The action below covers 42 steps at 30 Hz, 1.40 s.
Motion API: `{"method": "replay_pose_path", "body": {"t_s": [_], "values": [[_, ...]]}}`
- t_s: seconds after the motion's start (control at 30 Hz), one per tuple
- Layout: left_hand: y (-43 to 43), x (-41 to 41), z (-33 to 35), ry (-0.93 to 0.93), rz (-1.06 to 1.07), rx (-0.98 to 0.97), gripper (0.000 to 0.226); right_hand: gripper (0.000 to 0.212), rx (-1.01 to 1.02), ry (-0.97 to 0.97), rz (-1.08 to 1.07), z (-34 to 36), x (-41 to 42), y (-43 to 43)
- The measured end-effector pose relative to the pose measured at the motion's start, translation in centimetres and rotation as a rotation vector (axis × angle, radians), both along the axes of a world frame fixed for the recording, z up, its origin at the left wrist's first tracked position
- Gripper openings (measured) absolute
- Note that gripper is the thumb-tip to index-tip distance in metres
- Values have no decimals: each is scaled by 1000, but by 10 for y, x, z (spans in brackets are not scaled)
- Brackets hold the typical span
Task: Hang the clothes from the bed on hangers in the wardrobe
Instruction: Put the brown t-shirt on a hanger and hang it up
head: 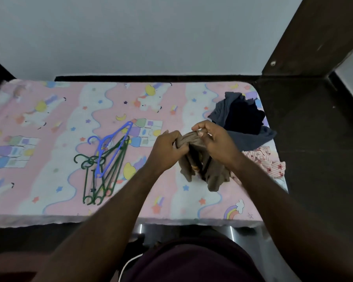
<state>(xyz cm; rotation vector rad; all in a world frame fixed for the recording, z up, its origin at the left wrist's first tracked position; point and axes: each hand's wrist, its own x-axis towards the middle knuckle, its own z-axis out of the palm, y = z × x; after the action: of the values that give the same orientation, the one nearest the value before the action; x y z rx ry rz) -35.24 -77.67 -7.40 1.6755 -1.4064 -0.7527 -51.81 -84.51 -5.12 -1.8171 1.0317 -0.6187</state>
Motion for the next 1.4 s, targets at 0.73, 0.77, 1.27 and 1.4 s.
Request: {"method": "replay_pose_path", "body": {"t_s": [0.73, 0.77, 1.27, 1.4], "values": [[126, 196, 47, -104, 709, -1, 20, 66, -203, 376, 408, 61, 99, 5], [125, 199, 57, -106, 698, 4, 21, 61, -229, 416, 463, 63, 103, -3], [86, 151, 99, -793, 184, 144, 41, 28, -496, 331, 233, 114, 86, -118], [77, 160, 108, -675, 317, 78, 28, 42, -538, 267, 207, 121, 77, -132]]}}
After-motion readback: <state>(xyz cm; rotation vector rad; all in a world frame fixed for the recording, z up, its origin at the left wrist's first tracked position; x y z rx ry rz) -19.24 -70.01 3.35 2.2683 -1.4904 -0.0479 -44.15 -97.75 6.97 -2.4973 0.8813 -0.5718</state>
